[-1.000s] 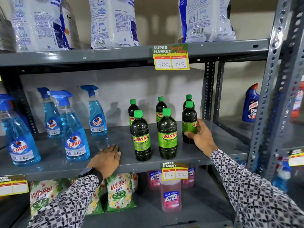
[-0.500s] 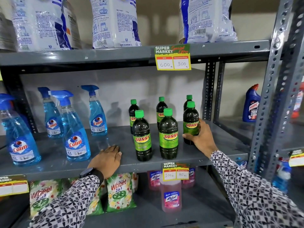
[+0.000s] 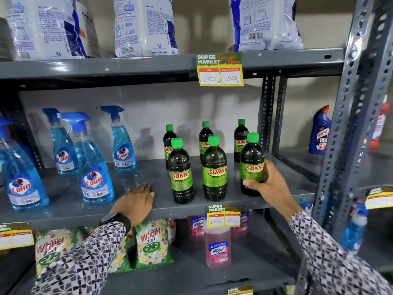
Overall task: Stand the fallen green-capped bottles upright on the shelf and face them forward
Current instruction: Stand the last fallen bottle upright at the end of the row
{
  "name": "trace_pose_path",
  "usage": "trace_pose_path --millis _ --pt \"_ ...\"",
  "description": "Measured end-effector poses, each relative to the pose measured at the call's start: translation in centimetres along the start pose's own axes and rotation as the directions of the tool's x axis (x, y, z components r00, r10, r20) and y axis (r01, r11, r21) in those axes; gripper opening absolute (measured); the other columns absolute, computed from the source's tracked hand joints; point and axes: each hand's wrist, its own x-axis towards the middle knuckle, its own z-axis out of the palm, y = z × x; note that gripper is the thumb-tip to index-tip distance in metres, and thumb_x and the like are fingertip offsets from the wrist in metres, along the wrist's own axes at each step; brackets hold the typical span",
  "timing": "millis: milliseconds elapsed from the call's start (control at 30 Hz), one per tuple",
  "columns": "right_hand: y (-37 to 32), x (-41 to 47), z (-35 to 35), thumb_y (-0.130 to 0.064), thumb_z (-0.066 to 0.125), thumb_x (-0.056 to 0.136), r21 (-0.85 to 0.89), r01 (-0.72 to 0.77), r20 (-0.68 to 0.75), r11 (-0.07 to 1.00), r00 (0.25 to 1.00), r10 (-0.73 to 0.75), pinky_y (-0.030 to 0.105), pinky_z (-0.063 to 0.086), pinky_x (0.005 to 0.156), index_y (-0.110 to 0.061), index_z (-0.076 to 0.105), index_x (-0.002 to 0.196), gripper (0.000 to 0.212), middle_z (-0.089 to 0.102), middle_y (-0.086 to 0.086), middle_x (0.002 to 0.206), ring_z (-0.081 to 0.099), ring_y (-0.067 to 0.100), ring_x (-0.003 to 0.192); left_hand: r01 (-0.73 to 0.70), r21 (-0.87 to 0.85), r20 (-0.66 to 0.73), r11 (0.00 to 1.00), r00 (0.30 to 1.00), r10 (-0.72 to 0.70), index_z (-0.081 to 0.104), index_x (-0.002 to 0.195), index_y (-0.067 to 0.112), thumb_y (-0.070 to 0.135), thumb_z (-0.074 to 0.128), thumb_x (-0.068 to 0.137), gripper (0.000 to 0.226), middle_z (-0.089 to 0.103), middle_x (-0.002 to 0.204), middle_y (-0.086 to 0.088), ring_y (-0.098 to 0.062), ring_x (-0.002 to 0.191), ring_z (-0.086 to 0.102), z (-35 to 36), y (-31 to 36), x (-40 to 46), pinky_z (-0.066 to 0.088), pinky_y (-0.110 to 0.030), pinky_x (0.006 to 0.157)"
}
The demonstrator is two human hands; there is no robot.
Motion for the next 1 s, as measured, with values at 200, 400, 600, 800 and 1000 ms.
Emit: trace_pose_path --millis 200,400,600,800,1000 --pt "-0.2 -1.8 -0.4 -0.019 0.092 0.079 0.043 0.022 0.015 0.999 1.000 -0.023 0.024 0.050 0.096 -0.034 0.047 0.143 0.080 0.068 -0.018 0.122 0.065 -0.004 0.112 0.009 0.001 0.032 1.000 0.999 -0.009 0.029 0.156 0.013 0.036 0.022 0.107 0.055 0.024 0.166 -0.006 -0.019 0.154 0.022 0.0 -0.2 0.2 0.013 -0.038 0.126" --pt "-0.2 -2.7 -0.1 -0.023 0.088 0.085 0.042 0.036 0.012 0.998 0.999 -0.036 0.024 0.048 0.101 -0.030 0.044 0.153 0.081 0.066 -0.022 0.126 0.061 -0.008 0.117 0.003 0.022 0.040 1.000 0.999 -0.004 0.028 0.156 0.011 0.034 0.021 0.107 0.054 0.025 0.166 -0.007 -0.020 0.154 0.022 -0.1 0.1 0.0 0.014 -0.039 0.126" --pt "-0.4 -2.7 -0.2 -0.024 0.089 0.083 0.021 0.021 0.009 1.000 1.000 -0.021 0.036 0.052 0.109 -0.028 0.049 0.149 0.077 0.070 -0.017 0.128 0.067 0.004 0.118 0.005 0.003 0.042 1.000 0.999 -0.006 0.032 0.154 0.012 0.034 0.022 0.107 0.054 0.029 0.165 -0.008 -0.022 0.153 0.026 0.2 -0.3 0.2 0.017 -0.042 0.126" --pt "-0.4 -2.9 0.0 -0.024 0.087 0.085 0.013 0.017 -0.008 1.000 1.000 -0.017 0.040 0.051 0.112 -0.025 0.048 0.153 0.078 0.069 -0.014 0.131 0.066 0.005 0.121 0.005 -0.014 0.032 1.000 0.999 -0.004 0.034 0.153 0.013 0.036 0.022 0.107 0.053 0.030 0.164 -0.007 -0.023 0.152 0.028 0.1 -0.3 0.1 0.019 -0.043 0.126" --pt "-0.5 -3.4 0.1 -0.037 0.086 0.085 0.010 -0.010 -0.009 1.000 1.000 0.010 0.041 0.044 0.118 -0.034 0.042 0.155 0.083 0.063 -0.013 0.145 0.059 0.008 0.134 0.015 -0.071 -0.003 0.997 1.000 -0.016 0.041 0.150 0.016 0.037 0.026 0.106 0.051 0.037 0.161 -0.007 -0.025 0.148 0.036 -0.3 0.1 -0.5 0.026 -0.043 0.123"
